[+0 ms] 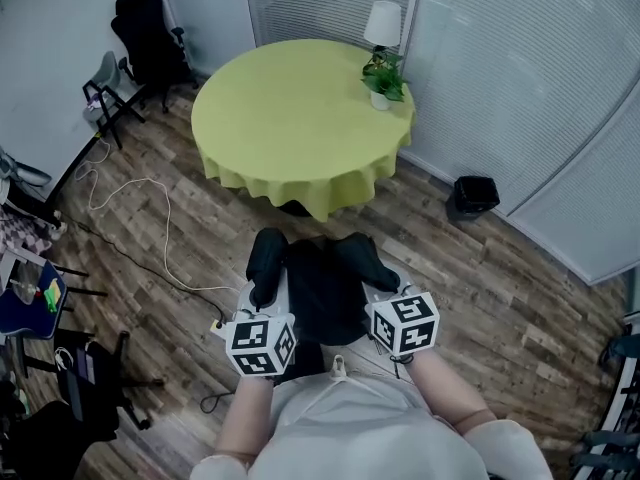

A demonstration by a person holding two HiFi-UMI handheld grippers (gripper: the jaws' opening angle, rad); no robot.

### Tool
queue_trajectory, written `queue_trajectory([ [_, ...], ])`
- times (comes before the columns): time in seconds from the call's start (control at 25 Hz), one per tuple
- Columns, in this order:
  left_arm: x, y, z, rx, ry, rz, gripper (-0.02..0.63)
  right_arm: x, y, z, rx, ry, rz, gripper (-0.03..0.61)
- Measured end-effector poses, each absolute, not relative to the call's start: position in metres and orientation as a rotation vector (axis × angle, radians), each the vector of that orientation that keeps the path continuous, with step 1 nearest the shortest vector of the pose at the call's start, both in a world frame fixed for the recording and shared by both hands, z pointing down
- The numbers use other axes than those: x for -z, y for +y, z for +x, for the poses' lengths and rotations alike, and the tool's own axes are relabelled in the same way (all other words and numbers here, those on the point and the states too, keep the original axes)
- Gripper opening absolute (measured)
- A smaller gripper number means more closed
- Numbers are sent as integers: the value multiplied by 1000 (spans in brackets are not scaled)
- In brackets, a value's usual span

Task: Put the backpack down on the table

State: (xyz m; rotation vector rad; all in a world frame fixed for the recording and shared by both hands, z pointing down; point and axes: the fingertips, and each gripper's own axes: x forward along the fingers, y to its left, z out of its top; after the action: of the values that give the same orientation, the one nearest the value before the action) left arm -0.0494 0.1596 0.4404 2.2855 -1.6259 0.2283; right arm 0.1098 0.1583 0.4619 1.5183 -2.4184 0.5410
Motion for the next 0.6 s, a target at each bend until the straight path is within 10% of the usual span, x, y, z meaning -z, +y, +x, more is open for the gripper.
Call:
queue_trajectory([
  [0.6, -418, -119, -120, -224, -1432, 2414, 27, -438, -99, 40, -556, -2312, 1718, 29],
])
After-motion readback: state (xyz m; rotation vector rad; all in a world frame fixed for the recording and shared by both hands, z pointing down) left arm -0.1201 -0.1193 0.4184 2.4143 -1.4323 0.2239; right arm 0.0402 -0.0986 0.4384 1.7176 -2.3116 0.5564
